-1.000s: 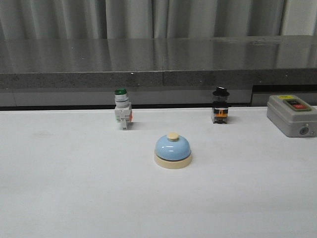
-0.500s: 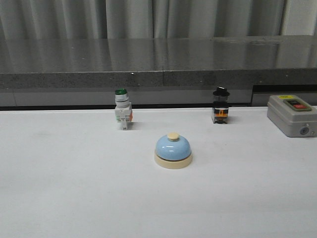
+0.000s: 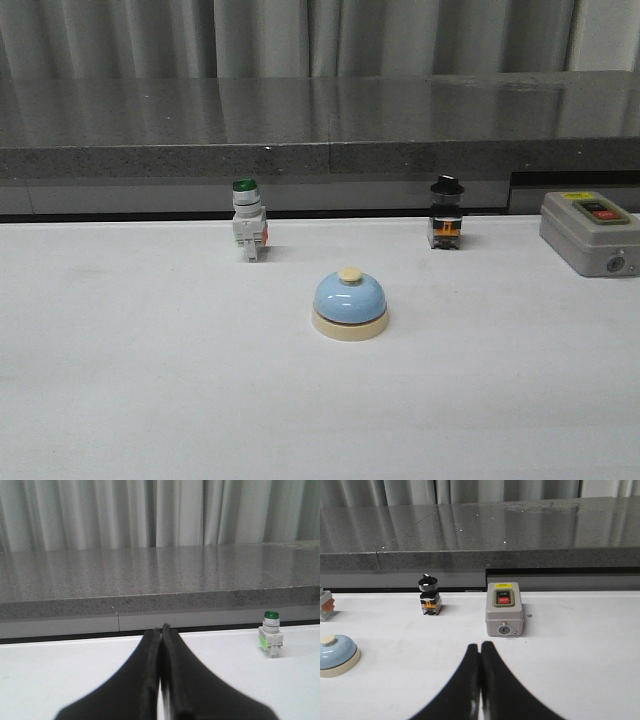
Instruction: Place and press bell with both arms
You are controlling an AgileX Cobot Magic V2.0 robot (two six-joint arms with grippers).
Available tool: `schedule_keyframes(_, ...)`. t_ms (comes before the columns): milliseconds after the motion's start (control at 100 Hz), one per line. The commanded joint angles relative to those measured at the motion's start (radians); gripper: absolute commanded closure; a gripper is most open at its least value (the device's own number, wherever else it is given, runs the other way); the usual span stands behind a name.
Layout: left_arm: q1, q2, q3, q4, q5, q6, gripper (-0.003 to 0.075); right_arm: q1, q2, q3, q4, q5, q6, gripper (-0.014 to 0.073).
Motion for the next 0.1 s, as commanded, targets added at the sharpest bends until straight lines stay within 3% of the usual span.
schedule_keyframes(0, 0.000, -0.029, 0.043, -0.007, -0.088, -0.010, 0.0741, -0.006, -0.019, -0.014, -0.011, -0.089, -0.002, 0.0654)
schedule_keyframes(90, 0.000, -0.029, 0.043, -0.007, -0.088, -0.010, 0.0741, -0.006, -0.019, -0.014, -0.011, -0.089, -0.002, 0.0654)
